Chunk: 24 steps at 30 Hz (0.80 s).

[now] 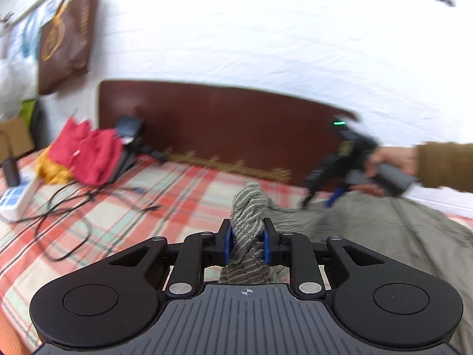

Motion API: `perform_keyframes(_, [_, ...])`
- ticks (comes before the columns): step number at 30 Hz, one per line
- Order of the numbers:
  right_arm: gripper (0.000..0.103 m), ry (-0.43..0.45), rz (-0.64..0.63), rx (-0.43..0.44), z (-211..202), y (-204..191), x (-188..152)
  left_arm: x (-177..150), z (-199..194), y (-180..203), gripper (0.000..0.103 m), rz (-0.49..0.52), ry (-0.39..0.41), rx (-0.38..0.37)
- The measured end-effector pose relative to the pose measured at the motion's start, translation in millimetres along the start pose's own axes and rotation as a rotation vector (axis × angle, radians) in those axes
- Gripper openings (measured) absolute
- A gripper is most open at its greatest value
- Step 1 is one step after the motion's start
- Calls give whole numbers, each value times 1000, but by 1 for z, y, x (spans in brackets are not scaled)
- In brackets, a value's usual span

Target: Fold clothes

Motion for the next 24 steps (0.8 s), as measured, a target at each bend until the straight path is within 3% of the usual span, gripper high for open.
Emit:
perform_keyframes(6, [75, 7, 93, 13, -12, 11, 0, 14, -34, 53, 24, 136, 68, -85])
perform_keyframes(9, [75, -7, 126, 6, -15, 16, -4, 18, -43, 67, 27, 156, 96, -117])
perform_keyframes(11, [69, -15, 141, 0, -18, 19, -9, 20, -47, 73, 29, 162, 110, -133])
perform_keyframes(12, [43, -21, 145, -1, -21, 20, -12, 20, -47, 75, 29, 161, 110, -136])
perform_keyframes(13, [6, -33, 152, 1, -24, 22, -14, 20, -47, 76, 29, 154, 111, -144])
perform_keyframes(16, [3, -9, 125, -3, -38, 26, -17, 23, -49, 80, 29, 100, 114, -213])
perform_keyframes(20, [2, 44, 122, 21, -65, 39, -17, 38, -56, 94, 28, 28, 157, -366])
perform_keyframes(24, [2, 73, 129, 35, -90, 59, -22, 49, -59, 120, 28, 16, 156, -521])
Point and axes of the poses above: each gripper's, at about its wrist camera, not at the fingertips, and z roughly the way its jaws point, y to its right, x to its top, the point moved 8 cm from there along z, roughly the way its jaws point, and after that the axes turned 12 degrees about z, right-handed, at the moved point
